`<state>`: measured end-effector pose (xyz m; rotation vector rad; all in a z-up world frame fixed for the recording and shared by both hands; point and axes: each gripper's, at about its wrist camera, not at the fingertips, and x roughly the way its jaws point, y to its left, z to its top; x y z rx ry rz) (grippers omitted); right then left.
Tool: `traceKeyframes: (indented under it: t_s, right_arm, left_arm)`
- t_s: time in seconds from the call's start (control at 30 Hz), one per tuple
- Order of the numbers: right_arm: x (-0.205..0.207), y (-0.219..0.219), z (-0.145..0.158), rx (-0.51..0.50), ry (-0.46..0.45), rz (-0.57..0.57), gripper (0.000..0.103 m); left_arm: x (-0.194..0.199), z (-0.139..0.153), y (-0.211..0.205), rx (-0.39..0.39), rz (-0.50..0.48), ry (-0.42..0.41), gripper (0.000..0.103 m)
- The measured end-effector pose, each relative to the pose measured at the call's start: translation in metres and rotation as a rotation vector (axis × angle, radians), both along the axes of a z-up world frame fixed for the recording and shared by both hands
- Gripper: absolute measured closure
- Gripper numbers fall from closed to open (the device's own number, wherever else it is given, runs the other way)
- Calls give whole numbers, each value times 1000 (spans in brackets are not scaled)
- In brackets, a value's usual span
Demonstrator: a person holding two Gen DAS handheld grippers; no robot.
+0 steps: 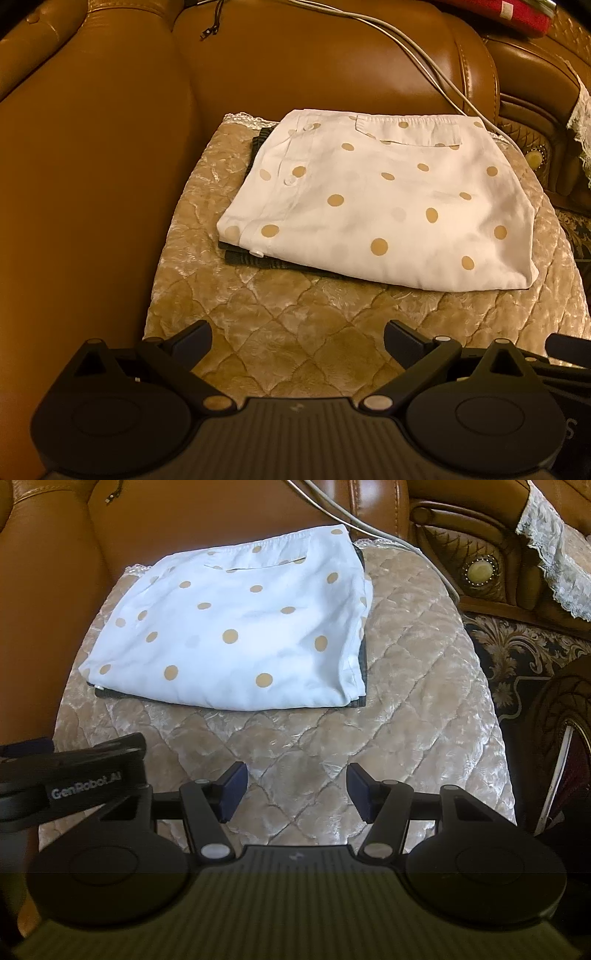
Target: Fold clothes
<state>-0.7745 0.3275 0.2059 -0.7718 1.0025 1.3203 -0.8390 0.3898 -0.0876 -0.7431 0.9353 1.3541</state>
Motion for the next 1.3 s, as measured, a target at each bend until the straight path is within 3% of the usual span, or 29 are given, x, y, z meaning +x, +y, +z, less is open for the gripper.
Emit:
traceKeyframes:
  t_s: [1.3]
  right_arm:
    - [-7,-1,-4,26,-29,18,36]
  left_arm:
    - [-2,-14,3,-6,19,-28,1]
